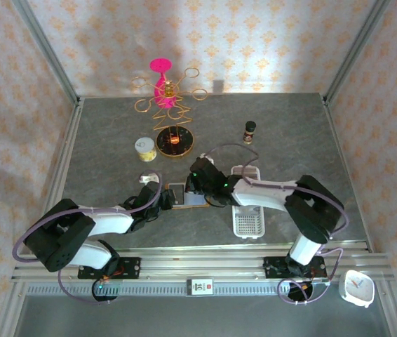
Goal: Put the credit cards into the card holder
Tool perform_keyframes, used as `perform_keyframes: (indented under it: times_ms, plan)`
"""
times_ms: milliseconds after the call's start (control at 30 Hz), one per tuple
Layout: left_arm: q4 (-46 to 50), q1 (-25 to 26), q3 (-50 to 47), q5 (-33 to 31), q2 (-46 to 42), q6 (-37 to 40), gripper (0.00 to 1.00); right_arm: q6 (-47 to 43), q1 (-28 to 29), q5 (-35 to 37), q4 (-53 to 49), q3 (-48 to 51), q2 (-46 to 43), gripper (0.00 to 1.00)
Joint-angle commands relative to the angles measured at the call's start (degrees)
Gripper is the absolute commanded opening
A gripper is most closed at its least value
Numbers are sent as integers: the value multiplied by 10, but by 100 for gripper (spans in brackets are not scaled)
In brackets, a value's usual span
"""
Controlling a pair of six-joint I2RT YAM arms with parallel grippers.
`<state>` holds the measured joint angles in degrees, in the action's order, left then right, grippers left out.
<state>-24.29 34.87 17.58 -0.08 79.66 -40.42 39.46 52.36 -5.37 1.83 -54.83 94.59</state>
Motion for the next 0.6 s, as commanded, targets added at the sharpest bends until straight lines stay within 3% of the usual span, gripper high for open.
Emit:
perform_keyframes:
  times_ms: [0, 100, 200, 300, 333, 400, 567]
  plan:
    - [7, 1, 7, 16, 35, 14, 29, -33, 2, 94, -38, 23, -50, 7]
    - [2, 1, 8, 29, 40, 18, 29, -37, -6, 95, -51, 30, -75, 15]
    - [-8, 2, 7, 42, 43, 20, 29, -43, -42, 55, -77, 34, -101, 31]
    - [-20, 10, 7, 58, 45, 24, 29, -52, -58, 32, -48, 74, -140, 65]
    - [-19, 14, 9, 57, 47, 27, 29, -52, -58, 21, -39, 81, -147, 72]
    - [-8, 23, 16, 45, 48, 30, 30, -46, -56, 0, -37, 84, -150, 74]
    - [-4, 26, 16, 30, 43, 30, 31, -9, -33, 6, -17, 104, -136, 55]
